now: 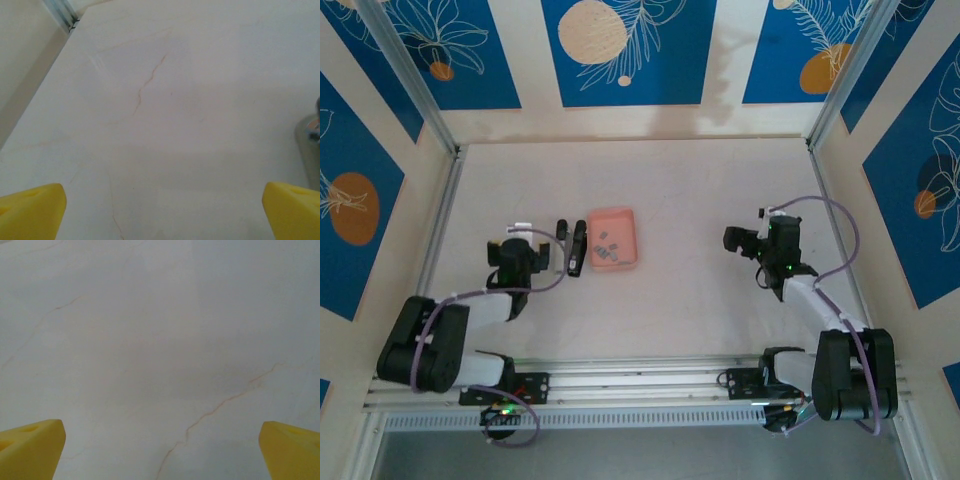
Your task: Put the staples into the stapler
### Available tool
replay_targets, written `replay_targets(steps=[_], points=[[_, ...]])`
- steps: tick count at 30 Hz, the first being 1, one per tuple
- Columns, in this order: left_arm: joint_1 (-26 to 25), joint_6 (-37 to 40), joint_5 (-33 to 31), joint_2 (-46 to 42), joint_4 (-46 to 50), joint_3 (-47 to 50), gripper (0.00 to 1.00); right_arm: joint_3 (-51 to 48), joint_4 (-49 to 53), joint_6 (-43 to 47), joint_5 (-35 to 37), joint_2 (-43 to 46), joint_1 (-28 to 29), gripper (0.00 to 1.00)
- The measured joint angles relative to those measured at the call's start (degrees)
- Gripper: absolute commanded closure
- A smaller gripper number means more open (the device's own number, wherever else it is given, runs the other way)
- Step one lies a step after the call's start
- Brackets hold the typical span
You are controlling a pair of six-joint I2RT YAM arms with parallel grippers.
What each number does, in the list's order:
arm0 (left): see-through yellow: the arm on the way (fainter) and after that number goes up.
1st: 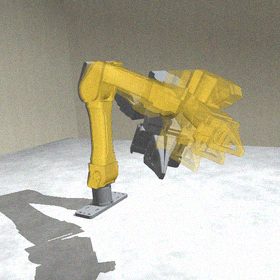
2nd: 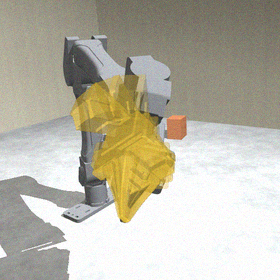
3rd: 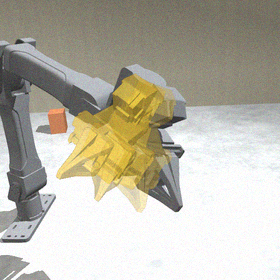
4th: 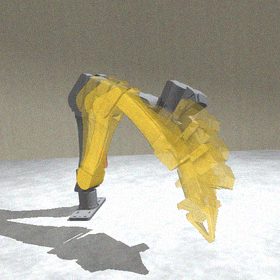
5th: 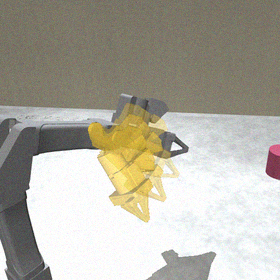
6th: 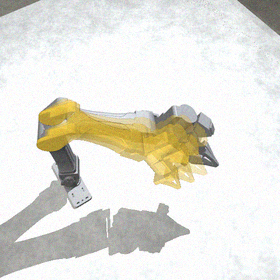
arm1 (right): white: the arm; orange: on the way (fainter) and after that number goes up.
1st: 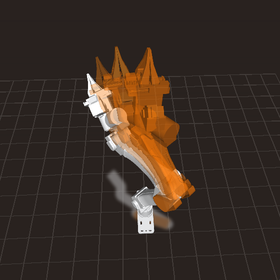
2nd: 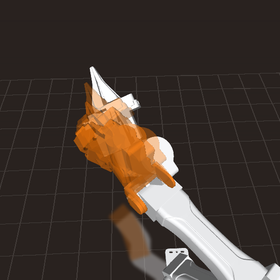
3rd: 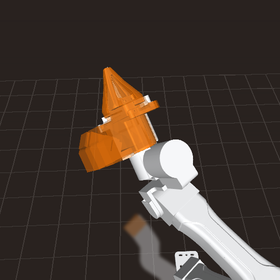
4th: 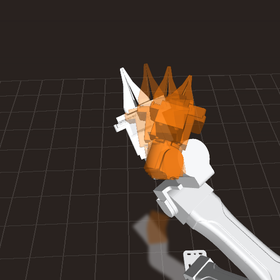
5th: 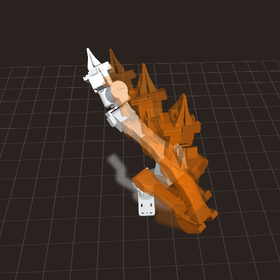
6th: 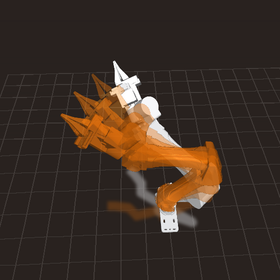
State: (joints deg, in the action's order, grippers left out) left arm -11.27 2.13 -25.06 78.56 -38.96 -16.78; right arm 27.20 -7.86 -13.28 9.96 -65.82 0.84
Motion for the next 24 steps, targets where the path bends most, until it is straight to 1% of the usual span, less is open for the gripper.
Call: replay_targets(steps=[3,5,6,8,12,16,20,24], points=[[1.62,0.61,3.13,8.20,-13.51,3.32,0.00,-5.64,-9.92,3.54,-0.59,-1.18,0.00,0.01],[1.77,1.42,4.52,12.76,-20.41,4.11,0.00,-7.19,-15.34,4.98,-1.60,-3.34,0.00,0.01],[1.84,1.44,5.33,13.60,-21.99,4.20,0.00,-7.34,-17.90,5.55,-2.34,-4.85,0.00,0.01],[2.16,1.38,6.03,13.16,-23.08,3.87,0.00,-7.32,-22.86,6.49,-3.65,-7.93,0.17,0.01],[3.93,0.63,7.08,12.33,-20.02,-1.49,0.00,-6.56,-30.29,8.24,-4.74,-14.29,0.70,0.01],[4.31,-0.07,7.80,11.74,-19.74,-2.91,0.00,-6.75,-38.23,8.52,-5.53,-20.28,0.52,0.01],[4.31,-0.09,8.59,11.76,-18.38,-2.91,0.00,-5.31,-36.87,8.09,-7.43,-21.29,-0.96,0.01],[4.31,-0.09,8.83,11.76,-18.32,-2.91,0.00,-3.87,-37.03,7.82,-7.69,-21.29,-2.10,0.01]])
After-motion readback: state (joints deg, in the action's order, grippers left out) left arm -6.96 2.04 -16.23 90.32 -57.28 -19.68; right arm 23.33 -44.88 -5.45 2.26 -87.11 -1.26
